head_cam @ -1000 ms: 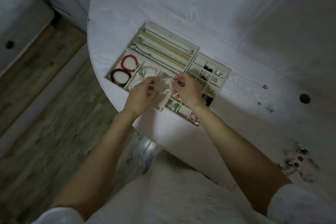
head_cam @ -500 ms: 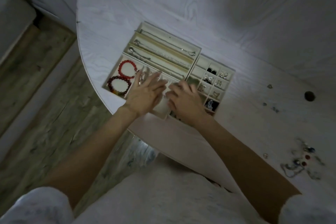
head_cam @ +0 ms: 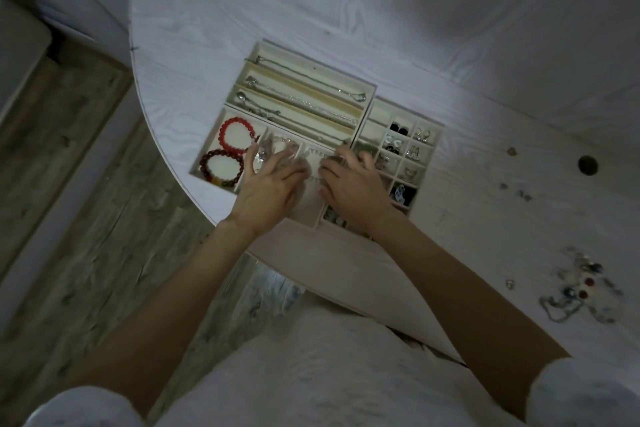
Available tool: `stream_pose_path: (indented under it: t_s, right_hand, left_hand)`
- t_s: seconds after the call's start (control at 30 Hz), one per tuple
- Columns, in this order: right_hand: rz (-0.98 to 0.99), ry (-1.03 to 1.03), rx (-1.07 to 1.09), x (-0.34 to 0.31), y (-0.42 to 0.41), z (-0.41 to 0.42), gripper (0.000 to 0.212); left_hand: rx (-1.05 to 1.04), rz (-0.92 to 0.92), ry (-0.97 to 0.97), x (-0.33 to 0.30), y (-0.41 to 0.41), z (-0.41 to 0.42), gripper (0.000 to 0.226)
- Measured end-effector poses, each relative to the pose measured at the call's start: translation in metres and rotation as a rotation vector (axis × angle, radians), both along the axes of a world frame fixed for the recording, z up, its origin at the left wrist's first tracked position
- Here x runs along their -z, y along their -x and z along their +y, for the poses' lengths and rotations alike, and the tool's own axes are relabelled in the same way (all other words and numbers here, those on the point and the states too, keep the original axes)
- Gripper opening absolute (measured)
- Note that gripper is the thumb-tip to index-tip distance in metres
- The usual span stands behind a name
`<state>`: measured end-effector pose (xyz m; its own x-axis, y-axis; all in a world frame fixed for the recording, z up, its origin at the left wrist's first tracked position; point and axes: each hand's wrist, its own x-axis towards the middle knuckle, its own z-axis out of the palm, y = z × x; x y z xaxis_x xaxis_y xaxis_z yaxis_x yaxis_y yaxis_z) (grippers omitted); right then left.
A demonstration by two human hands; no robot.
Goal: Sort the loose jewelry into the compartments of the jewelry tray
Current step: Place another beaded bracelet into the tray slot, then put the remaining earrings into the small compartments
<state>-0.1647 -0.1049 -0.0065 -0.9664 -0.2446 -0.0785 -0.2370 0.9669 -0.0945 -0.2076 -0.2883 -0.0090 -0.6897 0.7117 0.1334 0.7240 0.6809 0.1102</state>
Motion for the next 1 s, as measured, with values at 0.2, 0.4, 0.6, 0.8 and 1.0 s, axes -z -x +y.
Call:
stream_pose_path:
  t_s: [0.2, 0.4, 0.6, 0.8, 1.0]
  right_hand:
    - [-0.017, 0.032, 0.067, 0.006, 0.000, -0.005, 0.049]
    - [0.054, 0.374, 0.136, -0.007, -0.008, 0.013, 0.041]
    - [0.159, 0.452, 0.437, -0.031, -0.080, 0.084, 0.018]
    - [0.126, 0.411, 0.723, -0.025, -0.115, 0.187, 0.017]
    - [0.160, 0.413, 0.787, 0.003, -0.079, 0.271, 0.025]
  left_hand:
    - [0.011, -0.015, 0.012, -0.002, 0.002, -0.001, 0.039]
    - [-0.041, -0.074, -0.093, -0.003, -0.003, 0.015, 0.036]
    - [-0.075, -0.238, -0.346, -0.023, -0.037, 0.093, 0.029]
    - [-0.097, -0.342, -0.136, -0.006, -0.061, 0.158, 0.042]
    - [-0.161, -0.314, -0.111, -0.003, -0.072, 0.181, 0.043]
